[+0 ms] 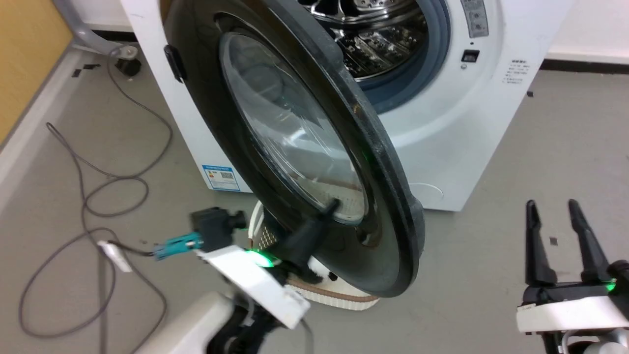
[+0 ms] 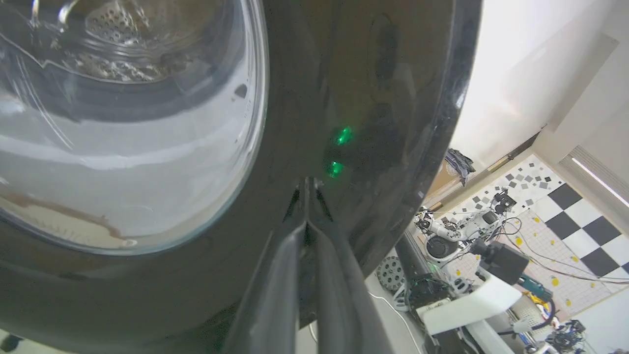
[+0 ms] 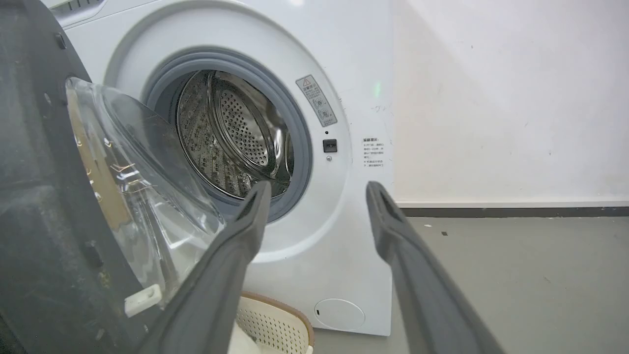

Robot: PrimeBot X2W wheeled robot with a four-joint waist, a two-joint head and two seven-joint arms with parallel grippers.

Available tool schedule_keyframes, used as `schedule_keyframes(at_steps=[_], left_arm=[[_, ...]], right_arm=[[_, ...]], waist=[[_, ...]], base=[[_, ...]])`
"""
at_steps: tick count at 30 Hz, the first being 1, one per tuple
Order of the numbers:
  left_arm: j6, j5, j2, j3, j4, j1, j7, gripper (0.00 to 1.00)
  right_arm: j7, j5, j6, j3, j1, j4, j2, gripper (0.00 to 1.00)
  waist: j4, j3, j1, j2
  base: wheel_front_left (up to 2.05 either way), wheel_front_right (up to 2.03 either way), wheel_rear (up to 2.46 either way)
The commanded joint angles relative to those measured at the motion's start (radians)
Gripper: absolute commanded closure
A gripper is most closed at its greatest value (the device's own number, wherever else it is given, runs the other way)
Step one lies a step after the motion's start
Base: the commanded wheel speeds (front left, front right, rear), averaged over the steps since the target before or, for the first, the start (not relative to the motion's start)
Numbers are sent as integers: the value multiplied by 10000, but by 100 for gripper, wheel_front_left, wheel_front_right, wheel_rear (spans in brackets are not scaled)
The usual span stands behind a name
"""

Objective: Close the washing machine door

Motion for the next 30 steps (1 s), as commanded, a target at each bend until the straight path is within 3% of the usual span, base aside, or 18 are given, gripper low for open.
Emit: schedule_keyframes(at_steps=[1, 4, 9, 13, 18, 22, 23, 24, 29, 30], left_arm=[[-46, 273, 154, -17, 81, -162, -216, 100], [160, 1963, 582, 210, 670, -319, -811, 100], [2132, 5523, 453, 1981, 605, -173, -953, 100], [3196, 7811, 196, 3126, 148, 595, -957, 100], [4286, 9744, -109, 4351, -640, 1564, -958, 100], [4831, 10390, -541, 5422, -1196, 2528, -959, 100], [4882, 10445, -649, 5628, -1234, 2787, -959, 38], [4906, 10540, -727, 5798, -1290, 3010, -959, 0], [4649, 10861, -1059, 6293, -1290, 3932, -959, 0], [4533, 10909, -1112, 6332, -1223, 4037, -959, 0]], right_arm=[[-42, 95, 8, -51, -71, -54, 20, 0], [-42, 112, 8, -237, -160, -210, 20, 0], [-42, 275, 8, -561, -471, -521, 20, 0], [-42, 167, 8, -628, -869, -1005, 20, 0], [-42, 19, 8, -578, -1491, -1704, 20, 0], [-42, 25, 8, -294, -1951, -2246, 20, 0], [-42, 43, 8, -204, -2039, -2380, 20, 0], [-42, 100, 8, -86, -2115, -2512, 20, 0], [-42, 79, 8, 713, -2345, -3070, 20, 0], [-42, 67, 8, 925, -2353, -3190, 20, 56]], waist=[[69, -79, 1, 0], [188, -230, 1, 0], [413, -376, 1, 0], [584, -397, 1, 0], [759, -380, 1, 0], [856, -378, 1, 0], [882, -384, 1, 0], [913, -392, 1, 0], [1077, -423, 1, 0], [1112, -430, 1, 0]], base=[[0, 0, 0], [0, 0, 0], [0, 0, 0], [0, 0, 0], [0, 0, 0], [0, 0, 0], [0, 0, 0], [0, 0, 0], [0, 0, 0], [0, 0, 0]])
